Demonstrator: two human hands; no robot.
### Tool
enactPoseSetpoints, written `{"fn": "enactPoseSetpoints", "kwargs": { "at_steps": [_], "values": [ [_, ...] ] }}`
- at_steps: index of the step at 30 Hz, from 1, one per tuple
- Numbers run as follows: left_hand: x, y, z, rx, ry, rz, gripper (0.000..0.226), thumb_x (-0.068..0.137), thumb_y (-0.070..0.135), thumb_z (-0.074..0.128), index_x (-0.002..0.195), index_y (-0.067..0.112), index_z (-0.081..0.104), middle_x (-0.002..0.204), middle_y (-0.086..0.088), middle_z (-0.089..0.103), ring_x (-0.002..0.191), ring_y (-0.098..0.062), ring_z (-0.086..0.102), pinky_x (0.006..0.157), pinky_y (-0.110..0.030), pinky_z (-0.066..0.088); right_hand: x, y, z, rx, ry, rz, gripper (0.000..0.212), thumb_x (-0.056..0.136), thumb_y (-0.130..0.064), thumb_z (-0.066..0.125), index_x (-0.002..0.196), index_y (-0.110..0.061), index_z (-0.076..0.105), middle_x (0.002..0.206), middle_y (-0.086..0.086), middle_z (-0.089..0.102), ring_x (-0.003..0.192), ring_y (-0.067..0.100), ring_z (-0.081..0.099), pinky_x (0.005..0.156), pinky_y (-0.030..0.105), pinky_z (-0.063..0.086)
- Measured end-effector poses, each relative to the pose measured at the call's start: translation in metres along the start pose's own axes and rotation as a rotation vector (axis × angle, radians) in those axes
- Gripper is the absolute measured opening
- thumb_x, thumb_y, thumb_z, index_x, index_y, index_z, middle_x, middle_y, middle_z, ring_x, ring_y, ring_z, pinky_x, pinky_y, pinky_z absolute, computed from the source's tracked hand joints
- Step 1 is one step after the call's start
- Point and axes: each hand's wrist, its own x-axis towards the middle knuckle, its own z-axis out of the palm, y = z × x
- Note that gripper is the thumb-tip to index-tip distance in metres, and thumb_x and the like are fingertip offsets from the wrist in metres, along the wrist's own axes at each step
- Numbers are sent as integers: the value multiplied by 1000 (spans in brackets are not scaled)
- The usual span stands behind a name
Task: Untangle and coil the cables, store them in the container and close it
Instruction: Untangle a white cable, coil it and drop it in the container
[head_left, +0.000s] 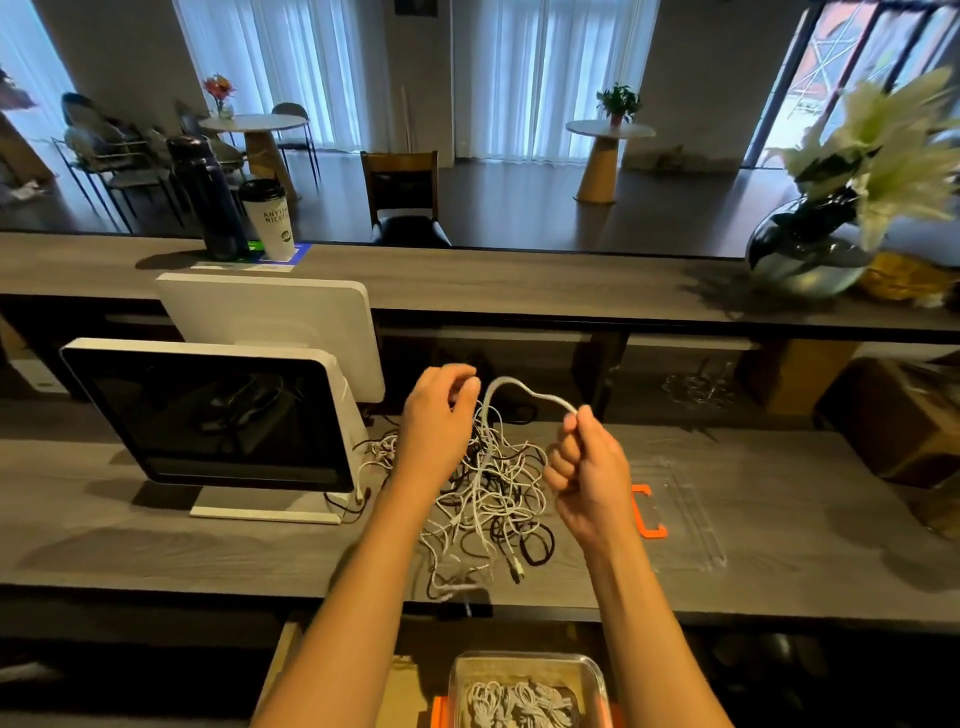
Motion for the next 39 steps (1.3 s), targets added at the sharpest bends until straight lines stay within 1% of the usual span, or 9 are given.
{"fn": "enactPoseSetpoints", "kwargs": {
  "at_steps": [3, 10, 14, 16, 20, 26, 30, 36, 39],
  "values": [
    [-37, 7, 11, -266, 89, 93, 36, 100, 34, 40, 87, 16, 68, 81, 4, 65, 78, -6, 61, 69, -20, 46, 9, -19, 23, 86, -58, -4, 36, 107, -28, 33, 83, -13, 54, 47, -8, 26, 36, 3, 19, 34, 17, 15],
    [-68, 15, 26, -366, -646, -180, 33, 109, 33, 28, 98, 35, 58, 93, 26, 58, 82, 23, 54, 77, -3, 38, 29, -60, 73, 210, -109, 28, 33, 108, -26, 33, 91, -10, 56, 49, -7, 28, 38, 4, 22, 36, 17, 18],
    [-67, -3, 39, -265, -215, -55, 20, 100, 34, 49, 87, 23, 59, 74, 6, 57, 60, -1, 48, 59, -30, 44, 34, -72, 83, 264, -72, 74, 31, 108, -26, 35, 95, -9, 57, 55, -4, 29, 44, 6, 24, 40, 18, 23],
    [-60, -13, 37, -379, -39, -20, 32, 94, 52, 44, 104, 26, 60, 90, 9, 62, 77, 2, 56, 70, -16, 46, 31, -72, 86, 264, -39, 97, 29, 108, -24, 36, 95, -8, 56, 58, -3, 30, 48, 7, 24, 42, 18, 23],
    [-50, -13, 27, -502, -492, -273, 79, 89, 80, 32, 134, 21, 58, 134, 4, 63, 130, -9, 52, 116, -37, 33, 25, -58, 91, 372, -24, 163, 27, 107, -21, 37, 92, -7, 54, 60, -3, 31, 49, 8, 25, 44, 19, 25],
    [-67, -15, 20, -523, -711, -268, 37, 101, 45, 37, 88, 14, 55, 58, 8, 46, 50, -12, 47, 60, -29, 47, 43, -66, 81, 292, 116, 30, 21, 104, -17, 44, 94, -6, 59, 64, 0, 43, 55, 9, 38, 55, 20, 36],
    [-55, -21, 10, -887, -408, -398, 36, 98, 42, 42, 79, 14, 55, 50, 6, 30, 40, -12, 22, 43, -29, 17, 60, -53, 45, -89, 226, 101, 22, 102, -21, 51, 97, -8, 68, 81, 5, 61, 72, 14, 58, 75, 28, 51],
    [10, 26, -22, -1395, -295, -535, 29, 106, 25, 35, 88, 12, 54, 43, 9, 28, 32, -3, 22, 36, -20, 16, 31, 18, 30, -460, -146, 328, 61, 105, -49, 27, 117, -4, 66, 116, 14, 71, 112, 25, 65, 98, 36, 46],
    [31, 36, -29, -1420, -265, -527, 31, 107, 27, 35, 87, 13, 55, 44, 8, 29, 32, -4, 22, 34, -19, 18, 11, 29, 36, -500, -355, 323, 73, 105, -51, 17, 111, 6, 63, 84, 15, 71, 91, 30, 67, 93, 38, 46]
  ]
}}
